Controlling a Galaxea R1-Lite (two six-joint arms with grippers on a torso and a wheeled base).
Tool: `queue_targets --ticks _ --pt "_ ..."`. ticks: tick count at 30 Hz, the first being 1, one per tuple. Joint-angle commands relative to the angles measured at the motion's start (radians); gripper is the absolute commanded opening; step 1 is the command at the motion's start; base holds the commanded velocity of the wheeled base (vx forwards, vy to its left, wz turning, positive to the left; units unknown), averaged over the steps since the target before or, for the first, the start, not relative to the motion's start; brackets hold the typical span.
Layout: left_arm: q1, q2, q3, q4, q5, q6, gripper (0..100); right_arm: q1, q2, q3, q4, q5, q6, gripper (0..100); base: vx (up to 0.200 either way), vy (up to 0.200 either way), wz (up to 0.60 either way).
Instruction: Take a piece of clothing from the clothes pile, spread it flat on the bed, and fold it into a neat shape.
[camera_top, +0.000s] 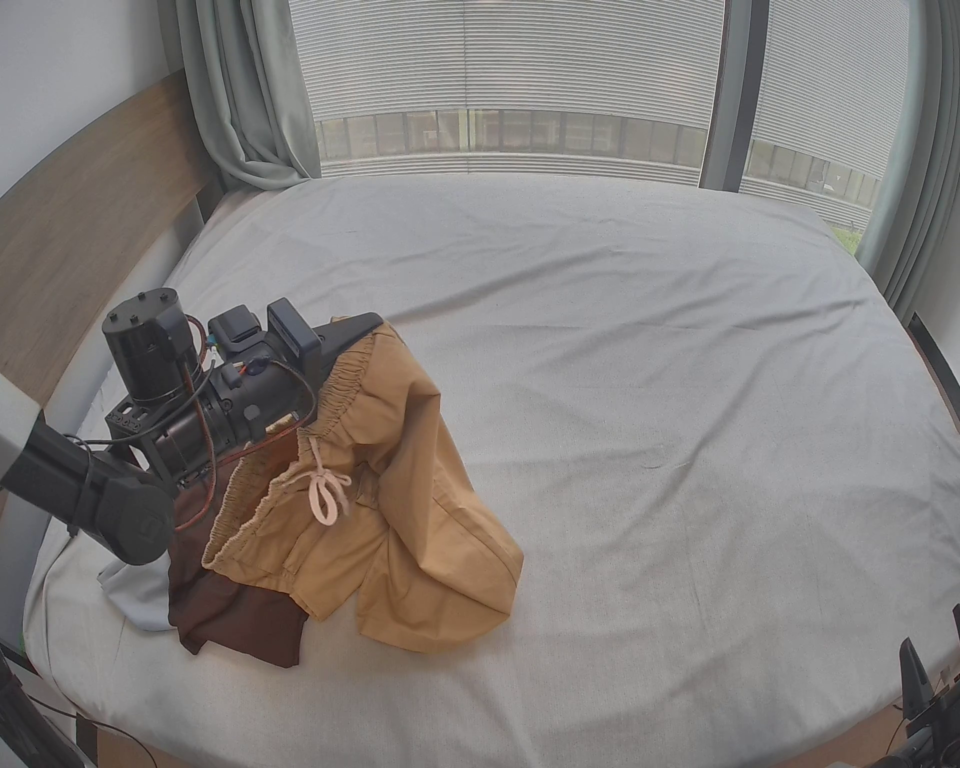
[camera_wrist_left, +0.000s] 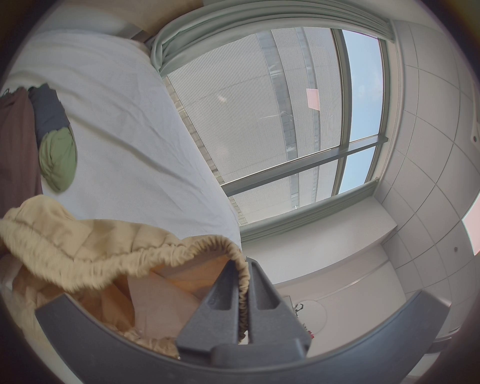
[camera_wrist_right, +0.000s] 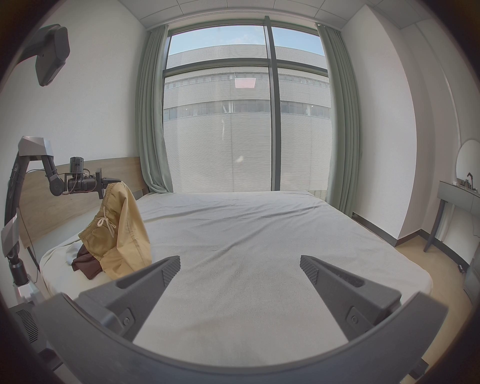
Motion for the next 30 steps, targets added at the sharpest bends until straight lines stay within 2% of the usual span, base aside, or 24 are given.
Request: queue_targets --ticks 1,7,13,18,27,30 --pt "-0.028 0.02 -0.01 -0.006 0.006 -0.011 0 0.0 -0.013 0.018 -0.001 0.0 0.0 100 0.0 0.0 0.0" --pt "-0.053 0.022 -0.022 -0.006 0.01 -0.012 0 0.0 -0.013 0.018 -0.001 0.0 0.0 100 0.0 0.0 0.0" --pt "-0.101 0.029 -0.052 0.002 0.061 -0.029 0 0.0 -0.013 0.018 -0.001 0.0 0.0 100 0.0 0.0 0.0" --pt "-0.136 0.026 -0.074 -0.004 0.064 -0.103 0 0.0 -0.013 0.018 -0.001 0.0 0.0 100 0.0 0.0 0.0" --pt "-0.197 -0.032 -0.125 -0.007 0.052 -0.308 0 0.0 -0.013 0.018 -0.001 0.0 0.0 100 0.0 0.0 0.0" --pt "-0.211 -0.035 -0.141 -0.007 0.053 -0.337 0 0.0 -0.013 0.018 -0.001 0.0 0.0 100 0.0 0.0 0.0"
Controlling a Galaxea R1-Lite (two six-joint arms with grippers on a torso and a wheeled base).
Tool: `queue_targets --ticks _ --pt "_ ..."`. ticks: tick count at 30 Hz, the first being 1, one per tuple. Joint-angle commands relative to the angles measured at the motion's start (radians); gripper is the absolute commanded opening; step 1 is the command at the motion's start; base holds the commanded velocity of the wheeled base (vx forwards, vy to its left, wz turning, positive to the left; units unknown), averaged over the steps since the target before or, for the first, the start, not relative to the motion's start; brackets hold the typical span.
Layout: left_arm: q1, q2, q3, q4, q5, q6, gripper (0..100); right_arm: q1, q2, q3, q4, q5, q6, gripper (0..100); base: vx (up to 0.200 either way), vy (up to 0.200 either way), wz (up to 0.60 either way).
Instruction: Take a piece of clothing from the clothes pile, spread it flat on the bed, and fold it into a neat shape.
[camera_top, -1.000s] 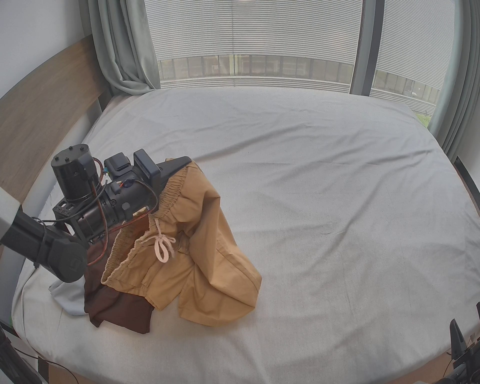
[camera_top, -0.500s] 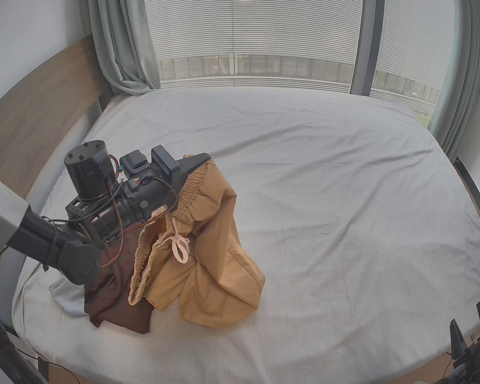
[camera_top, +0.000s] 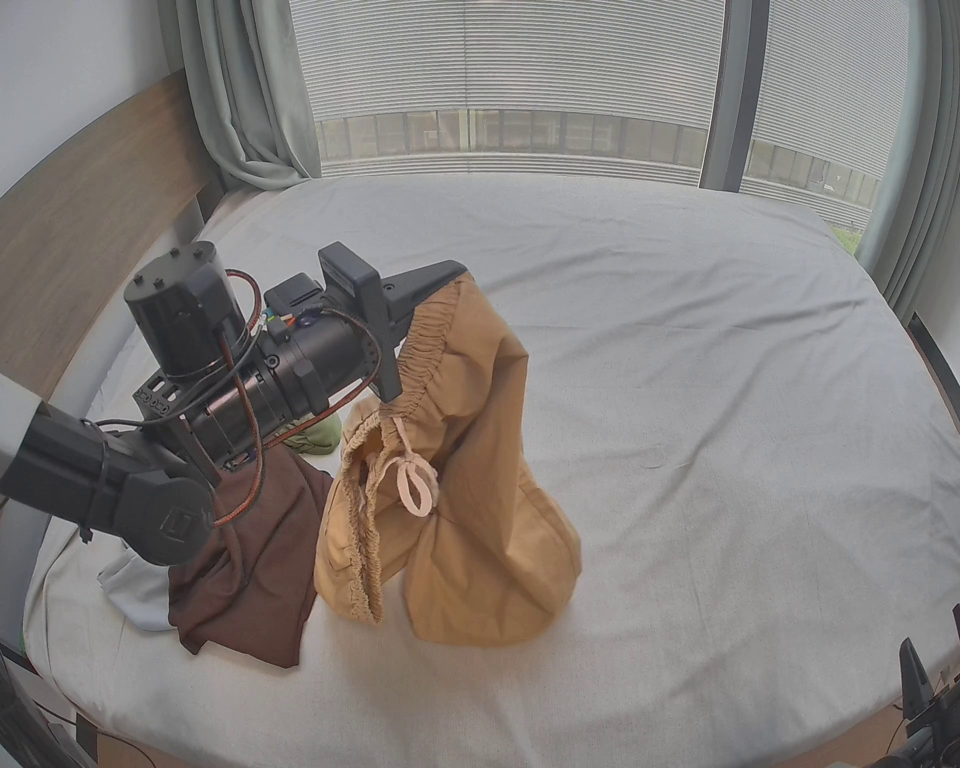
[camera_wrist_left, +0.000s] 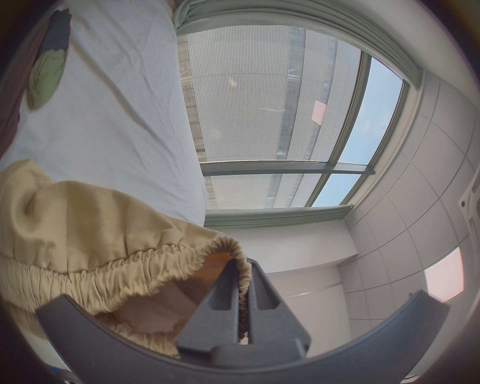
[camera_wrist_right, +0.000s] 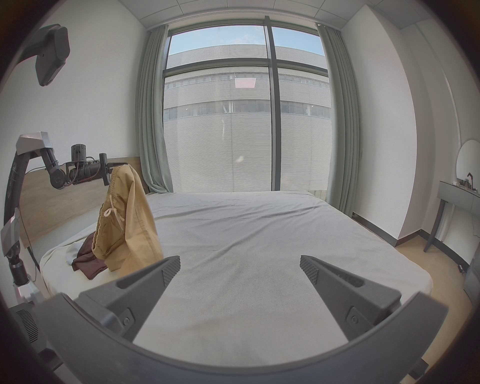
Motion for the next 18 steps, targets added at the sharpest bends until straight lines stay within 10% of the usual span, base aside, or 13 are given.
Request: queue_targets --ticks 1,18 --pt "-0.032 -0.028 -0.037 -0.001 0.005 -0.03 0 0.0 -0.013 0.018 0.0 -0.001 0.0 100 0.0 0.0 0.0" --pt "-0.116 -0.065 -0.074 -0.001 0.016 -0.101 0 0.0 -0.013 0.018 0.0 0.0 0.0 100 0.0 0.0 0.0"
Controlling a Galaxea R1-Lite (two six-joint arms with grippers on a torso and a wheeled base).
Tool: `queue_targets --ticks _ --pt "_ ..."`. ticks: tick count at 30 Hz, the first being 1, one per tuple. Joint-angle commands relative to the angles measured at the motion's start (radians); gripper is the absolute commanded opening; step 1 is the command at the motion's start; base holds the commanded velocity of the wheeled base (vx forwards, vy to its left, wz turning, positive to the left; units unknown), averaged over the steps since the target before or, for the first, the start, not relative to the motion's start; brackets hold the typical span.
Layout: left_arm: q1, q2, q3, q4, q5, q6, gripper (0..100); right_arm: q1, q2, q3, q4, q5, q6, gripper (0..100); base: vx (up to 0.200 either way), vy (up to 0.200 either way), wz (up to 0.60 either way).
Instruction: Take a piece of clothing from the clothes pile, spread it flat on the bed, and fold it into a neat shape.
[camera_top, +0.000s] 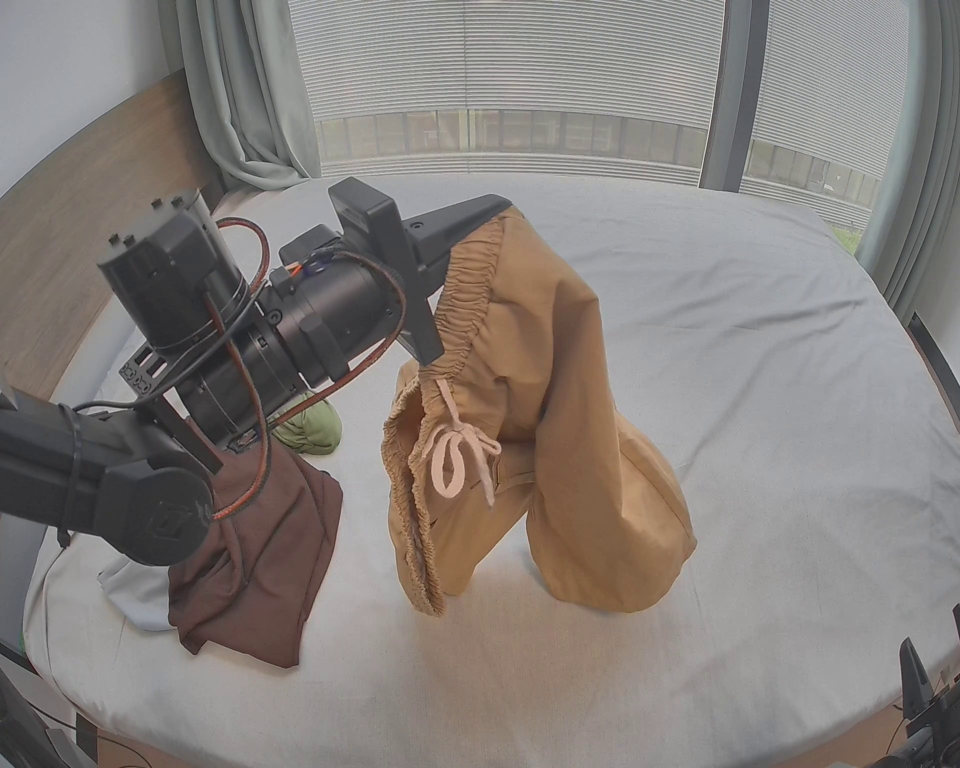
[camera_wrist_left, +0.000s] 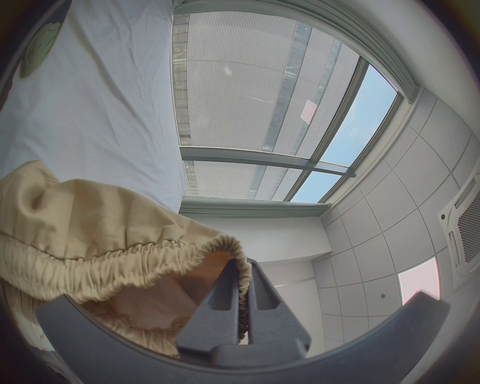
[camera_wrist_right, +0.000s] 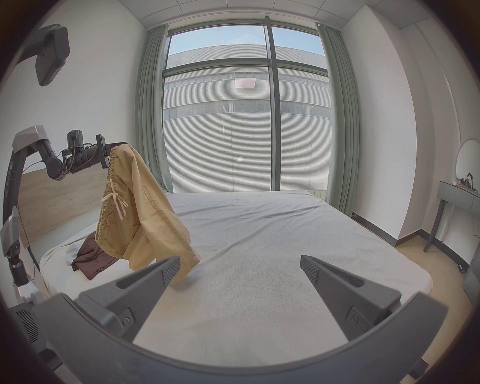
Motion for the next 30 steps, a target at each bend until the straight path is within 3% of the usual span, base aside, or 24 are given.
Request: queue_targets --ticks 1,14,30 --pt "-0.018 -0.015 -0.004 -0.001 0.001 -0.001 0 0.0 -0.013 0.018 0.0 0.001 0.0 100 0.0 0.0 0.0" --pt "-0.081 -0.051 -0.032 0.0 0.004 -0.008 0 0.0 -0.013 0.018 0.0 0.001 0.0 100 0.0 0.0 0.0" --pt "-0.152 0.057 -0.132 0.003 0.028 -0.133 0 0.0 -0.013 0.018 0.0 0.001 -0.002 100 0.0 0.0 0.0"
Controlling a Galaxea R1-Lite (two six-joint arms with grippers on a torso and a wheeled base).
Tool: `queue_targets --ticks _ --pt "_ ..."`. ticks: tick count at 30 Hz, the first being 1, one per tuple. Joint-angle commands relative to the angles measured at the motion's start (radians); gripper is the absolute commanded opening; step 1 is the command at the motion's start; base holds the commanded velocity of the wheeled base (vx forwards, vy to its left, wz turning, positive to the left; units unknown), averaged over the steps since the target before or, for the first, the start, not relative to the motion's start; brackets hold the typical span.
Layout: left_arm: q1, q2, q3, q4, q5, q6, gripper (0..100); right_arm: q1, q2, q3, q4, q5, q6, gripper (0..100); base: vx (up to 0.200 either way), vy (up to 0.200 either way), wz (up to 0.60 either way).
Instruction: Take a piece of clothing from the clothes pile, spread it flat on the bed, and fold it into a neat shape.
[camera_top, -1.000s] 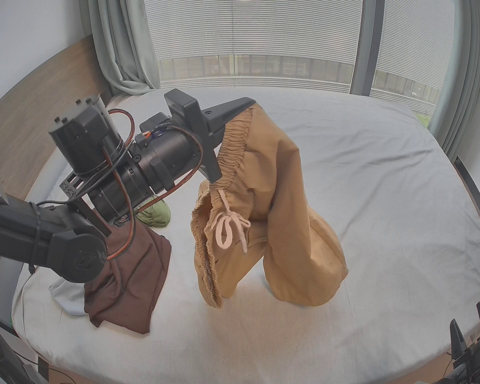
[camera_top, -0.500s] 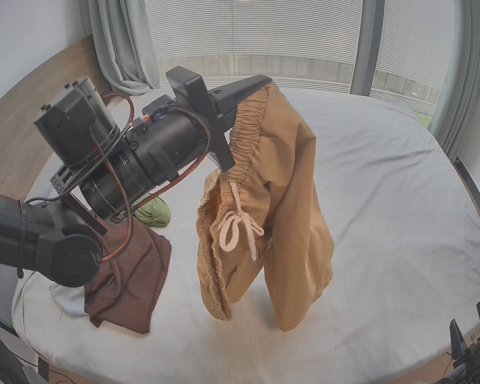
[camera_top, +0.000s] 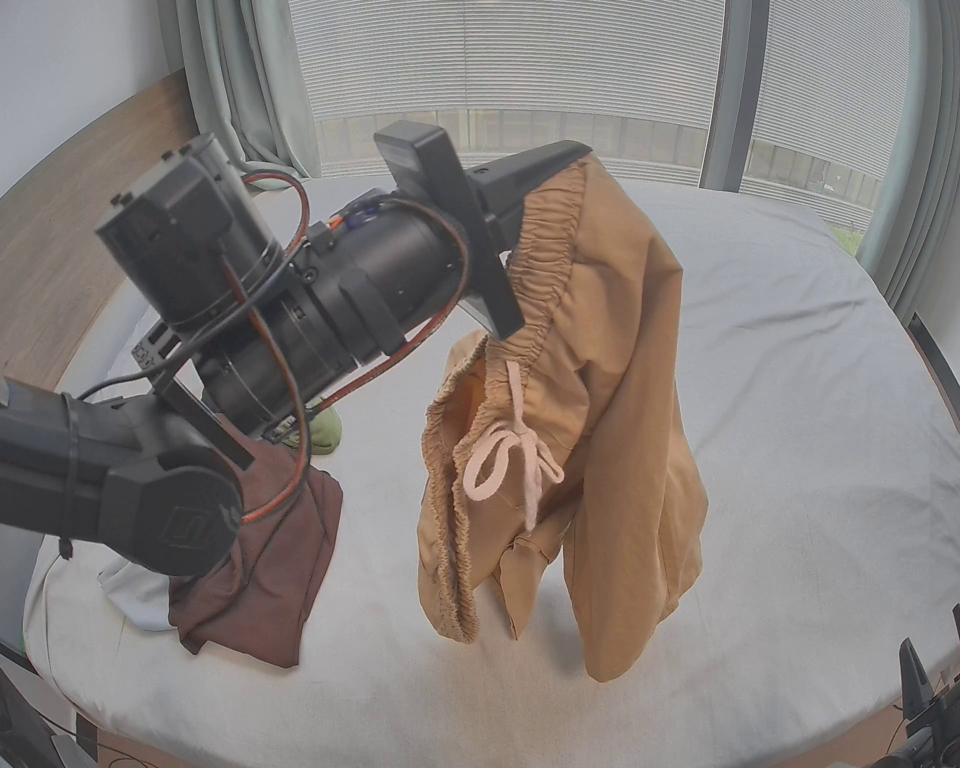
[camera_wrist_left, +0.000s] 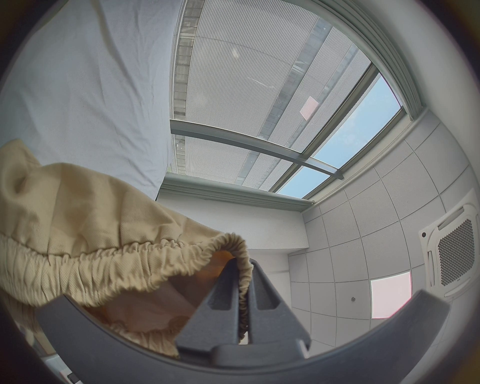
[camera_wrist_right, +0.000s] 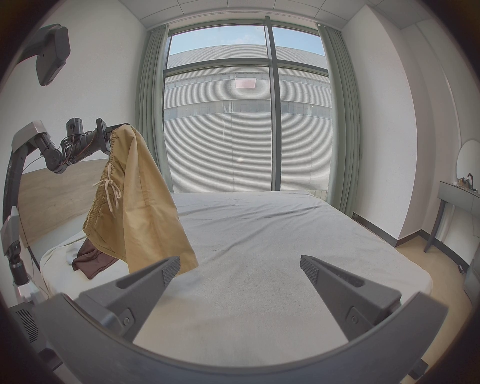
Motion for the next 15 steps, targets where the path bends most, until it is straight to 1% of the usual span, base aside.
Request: queue_targets --ticks 1,7,9,11,15 --pt "-0.029 0.059 -0.043 -0.002 0.012 -0.009 0 0.0 -0.013 0.018 0.0 0.0 0.0 100 0.0 0.0 0.0" --pt "-0.03 0.098 -0.053 -0.005 0.017 -0.009 0 0.0 -0.013 0.018 0.0 0.0 0.0 100 0.0 0.0 0.0" --pt "-0.021 0.135 -0.048 -0.011 0.048 -0.005 0 0.0 -0.013 0.018 0.0 0.0 0.0 100 0.0 0.0 0.0" --pt "0.003 0.155 -0.048 -0.028 0.066 0.0 0 0.0 -0.013 0.018 0.0 0.0 0.0 100 0.0 0.0 0.0" --pt "0.071 0.167 -0.043 -0.071 0.069 0.008 0 0.0 -0.013 0.018 0.0 0.0 0.001 100 0.0 0.0 0.0"
